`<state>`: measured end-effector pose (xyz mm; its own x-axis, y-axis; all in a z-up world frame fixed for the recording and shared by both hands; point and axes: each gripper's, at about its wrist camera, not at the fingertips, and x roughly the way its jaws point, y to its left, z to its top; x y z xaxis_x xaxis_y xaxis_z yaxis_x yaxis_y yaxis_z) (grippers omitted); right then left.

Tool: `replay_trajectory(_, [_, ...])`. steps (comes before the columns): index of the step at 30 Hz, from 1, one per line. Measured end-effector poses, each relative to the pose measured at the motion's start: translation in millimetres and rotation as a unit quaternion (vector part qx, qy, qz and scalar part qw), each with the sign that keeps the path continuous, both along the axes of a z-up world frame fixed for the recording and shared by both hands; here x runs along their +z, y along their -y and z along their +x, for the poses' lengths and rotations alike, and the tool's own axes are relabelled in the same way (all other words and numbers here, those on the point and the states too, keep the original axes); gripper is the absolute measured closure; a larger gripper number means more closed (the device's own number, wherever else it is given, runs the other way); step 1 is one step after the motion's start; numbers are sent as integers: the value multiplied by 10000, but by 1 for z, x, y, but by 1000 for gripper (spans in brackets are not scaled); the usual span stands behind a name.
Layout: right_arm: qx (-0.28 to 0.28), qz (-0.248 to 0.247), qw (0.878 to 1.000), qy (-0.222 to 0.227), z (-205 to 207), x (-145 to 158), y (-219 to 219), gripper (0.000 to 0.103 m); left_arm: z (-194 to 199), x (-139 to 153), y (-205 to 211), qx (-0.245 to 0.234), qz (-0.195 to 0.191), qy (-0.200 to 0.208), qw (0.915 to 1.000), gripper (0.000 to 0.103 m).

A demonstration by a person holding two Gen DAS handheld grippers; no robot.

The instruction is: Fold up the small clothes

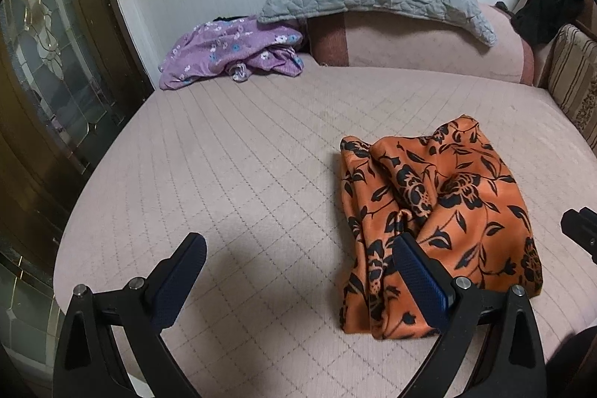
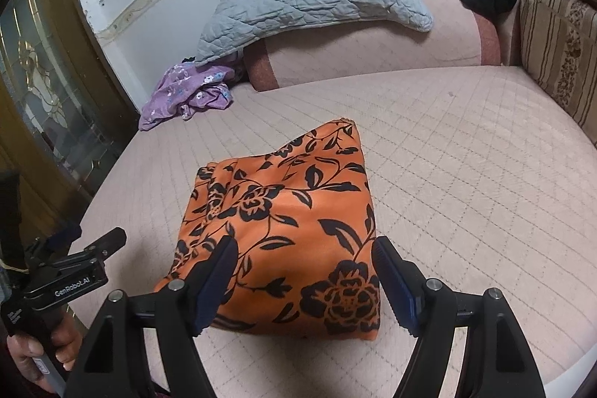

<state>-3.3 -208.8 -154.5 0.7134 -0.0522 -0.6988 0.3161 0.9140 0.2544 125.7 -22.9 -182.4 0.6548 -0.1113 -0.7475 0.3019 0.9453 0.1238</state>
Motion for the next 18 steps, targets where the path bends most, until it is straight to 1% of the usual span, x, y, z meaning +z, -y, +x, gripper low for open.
replay_trajectory(6, [-76,116,9999,-54,13,-15,20,24,20,-14,12,-114,3,-178,9998,3])
replay_trajectory(10, [-212,266,9993,-154,20,-27,37,24,30,-20,21,-138,25,-212,9997,3])
replay_trajectory(13, [-246,355,9990,-131,23,-32,44,24,32,-22,27,-181,29,-202,9996,3])
replay_trajectory(18, [-212,208,9996,7,28,-28,46,24,33,-20,29,-219,-11,-199,9996,3])
